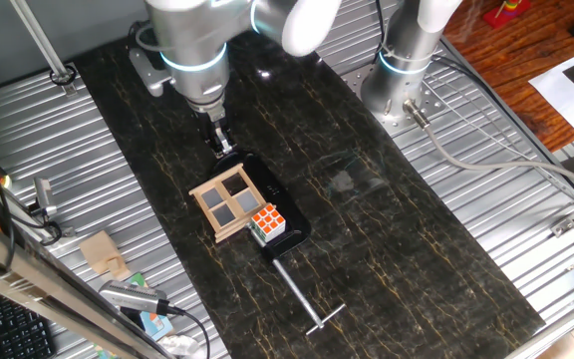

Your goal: Close a sliding window

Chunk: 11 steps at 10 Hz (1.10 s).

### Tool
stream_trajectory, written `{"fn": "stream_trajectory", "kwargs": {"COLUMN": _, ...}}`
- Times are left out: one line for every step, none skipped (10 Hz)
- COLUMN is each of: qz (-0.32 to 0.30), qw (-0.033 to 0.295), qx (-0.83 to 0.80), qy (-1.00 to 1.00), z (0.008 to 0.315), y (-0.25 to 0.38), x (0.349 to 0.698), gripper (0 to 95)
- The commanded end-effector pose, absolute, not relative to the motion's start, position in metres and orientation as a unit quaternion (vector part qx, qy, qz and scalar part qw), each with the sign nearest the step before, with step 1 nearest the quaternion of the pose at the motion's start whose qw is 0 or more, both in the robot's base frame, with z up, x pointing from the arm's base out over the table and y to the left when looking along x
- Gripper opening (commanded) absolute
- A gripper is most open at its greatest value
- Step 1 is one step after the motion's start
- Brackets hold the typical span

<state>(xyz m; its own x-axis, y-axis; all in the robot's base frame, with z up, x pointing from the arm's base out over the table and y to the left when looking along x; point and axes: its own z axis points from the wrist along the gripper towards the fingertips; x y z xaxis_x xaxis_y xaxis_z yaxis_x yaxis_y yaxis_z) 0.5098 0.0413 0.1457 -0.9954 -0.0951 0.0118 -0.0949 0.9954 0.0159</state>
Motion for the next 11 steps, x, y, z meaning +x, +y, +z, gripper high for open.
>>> {"fn": "stream_trajectory", "kwargs": {"qz": -0.005, "qw": 0.005, "qx": 0.057, "qy": -0.998, "z": 0.1461, "y": 0.0401, "x": 0.5074, "gripper": 0.0}}
{"fn": "stream_trajectory", "kwargs": {"qz": -0.004, "qw": 0.006, "qx": 0.058, "qy": -0.998, "z": 0.1459, "y": 0.04, "x": 0.5073, "gripper": 0.0}}
{"fn": "stream_trajectory", "kwargs": {"qz": -0.001, "qw": 0.006, "qx": 0.061, "qy": -0.998, "z": 0.1451, "y": 0.0398, "x": 0.5067, "gripper": 0.0}}
{"fn": "stream_trajectory", "kwargs": {"qz": 0.0, "qw": 0.006, "qx": 0.062, "qy": -0.998, "z": 0.1441, "y": 0.0397, "x": 0.5068, "gripper": 0.0}}
{"fn": "stream_trajectory", "kwargs": {"qz": 0.001, "qw": 0.007, "qx": 0.062, "qy": -0.998, "z": 0.1434, "y": 0.0393, "x": 0.5056, "gripper": 0.0}}
{"fn": "stream_trajectory", "kwargs": {"qz": 0.004, "qw": 0.007, "qx": 0.061, "qy": -0.998, "z": 0.1431, "y": 0.0393, "x": 0.5055, "gripper": 0.0}}
{"fn": "stream_trajectory", "kwargs": {"qz": 0.005, "qw": 0.007, "qx": 0.057, "qy": -0.998, "z": 0.1427, "y": 0.0392, "x": 0.5056, "gripper": 0.0}}
{"fn": "stream_trajectory", "kwargs": {"qz": 0.004, "qw": 0.008, "qx": 0.057, "qy": -0.998, "z": 0.1426, "y": 0.0392, "x": 0.5056, "gripper": 0.0}}
{"fn": "stream_trajectory", "kwargs": {"qz": 0.006, "qw": 0.009, "qx": 0.057, "qy": -0.998, "z": 0.1426, "y": 0.0392, "x": 0.5056, "gripper": 0.0}}
{"fn": "stream_trajectory", "kwargs": {"qz": 0.011, "qw": 0.009, "qx": 0.05, "qy": -0.999, "z": 0.1426, "y": 0.0392, "x": 0.5056, "gripper": 0.0}}
{"fn": "stream_trajectory", "kwargs": {"qz": 0.009, "qw": 0.012, "qx": 0.055, "qy": -0.998, "z": 0.1426, "y": 0.0392, "x": 0.5056, "gripper": 0.0}}
